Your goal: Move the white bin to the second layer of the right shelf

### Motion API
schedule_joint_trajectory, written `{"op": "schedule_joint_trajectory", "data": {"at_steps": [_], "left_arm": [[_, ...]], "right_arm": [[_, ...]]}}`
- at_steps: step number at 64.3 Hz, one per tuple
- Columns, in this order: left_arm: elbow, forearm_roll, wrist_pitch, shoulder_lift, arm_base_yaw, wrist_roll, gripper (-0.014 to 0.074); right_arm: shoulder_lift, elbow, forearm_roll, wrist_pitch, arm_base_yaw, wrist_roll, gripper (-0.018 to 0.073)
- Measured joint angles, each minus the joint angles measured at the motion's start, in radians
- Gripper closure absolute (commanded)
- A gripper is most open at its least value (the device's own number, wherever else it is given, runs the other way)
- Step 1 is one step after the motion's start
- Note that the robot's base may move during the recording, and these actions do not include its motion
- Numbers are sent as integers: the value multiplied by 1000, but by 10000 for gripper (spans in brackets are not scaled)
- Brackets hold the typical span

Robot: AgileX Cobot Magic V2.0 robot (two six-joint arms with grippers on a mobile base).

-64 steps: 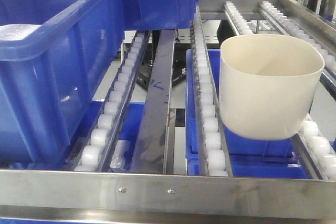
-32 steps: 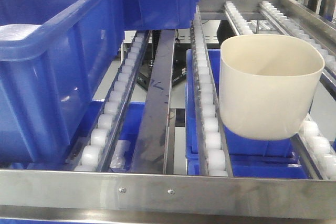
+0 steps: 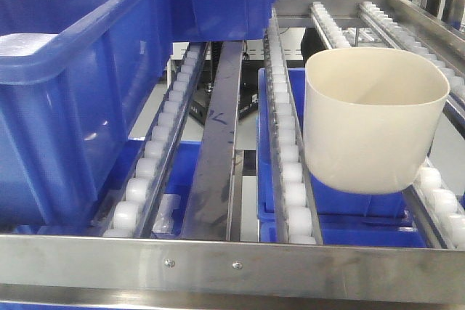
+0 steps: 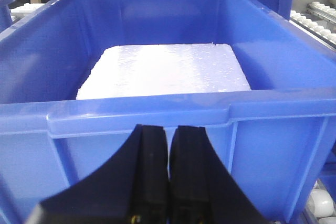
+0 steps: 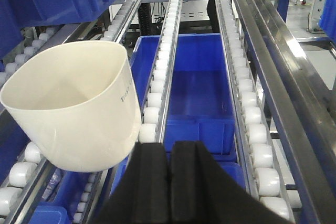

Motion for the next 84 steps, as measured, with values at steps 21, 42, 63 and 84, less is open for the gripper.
{"op": "schedule_joint_trajectory", "data": {"at_steps": [21,42,63,84], "left_arm": [[0,0,0,0,0,0,512],[0,0,0,0,0,0,512],[0,0,0,0,0,0,512],[0,0,0,0,0,0,512]], "right_arm": [[0,0,0,0,0,0,530],[0,0,0,0,0,-4,530],[0,0,0,0,0,-6,530],[0,0,0,0,0,-6,530]]}}
